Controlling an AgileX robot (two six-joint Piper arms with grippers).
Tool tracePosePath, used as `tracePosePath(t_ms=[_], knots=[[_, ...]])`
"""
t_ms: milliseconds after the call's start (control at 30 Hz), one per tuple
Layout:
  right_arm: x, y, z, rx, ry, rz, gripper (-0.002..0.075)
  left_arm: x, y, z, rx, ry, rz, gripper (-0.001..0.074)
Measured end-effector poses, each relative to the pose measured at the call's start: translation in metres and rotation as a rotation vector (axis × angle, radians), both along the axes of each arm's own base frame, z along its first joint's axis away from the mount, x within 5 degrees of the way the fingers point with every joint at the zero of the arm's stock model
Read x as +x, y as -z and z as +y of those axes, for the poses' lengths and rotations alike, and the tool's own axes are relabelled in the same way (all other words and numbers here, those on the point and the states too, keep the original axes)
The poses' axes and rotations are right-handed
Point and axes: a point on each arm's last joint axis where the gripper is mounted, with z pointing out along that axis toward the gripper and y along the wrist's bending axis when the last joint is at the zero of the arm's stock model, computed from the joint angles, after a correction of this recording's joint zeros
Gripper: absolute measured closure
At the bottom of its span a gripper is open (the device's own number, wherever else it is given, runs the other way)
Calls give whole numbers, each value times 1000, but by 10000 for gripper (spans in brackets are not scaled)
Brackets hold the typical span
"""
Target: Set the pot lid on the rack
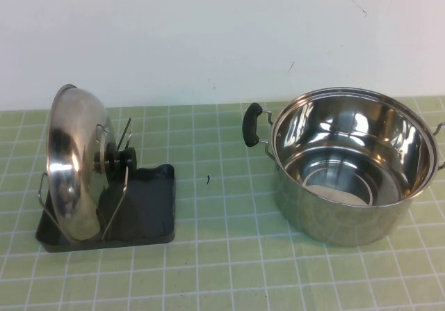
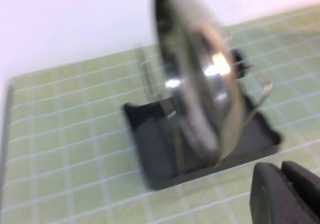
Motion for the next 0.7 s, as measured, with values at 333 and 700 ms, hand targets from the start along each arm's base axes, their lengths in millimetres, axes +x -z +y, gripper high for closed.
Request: tracePosePath(t_ms=[333, 700], knots=[[-26, 28, -11, 24, 3, -22, 727, -27, 57, 17, -65, -100, -99, 733], [-24, 40, -9, -127, 27, -49, 727, -26, 62, 15, -75, -88, -132, 734]])
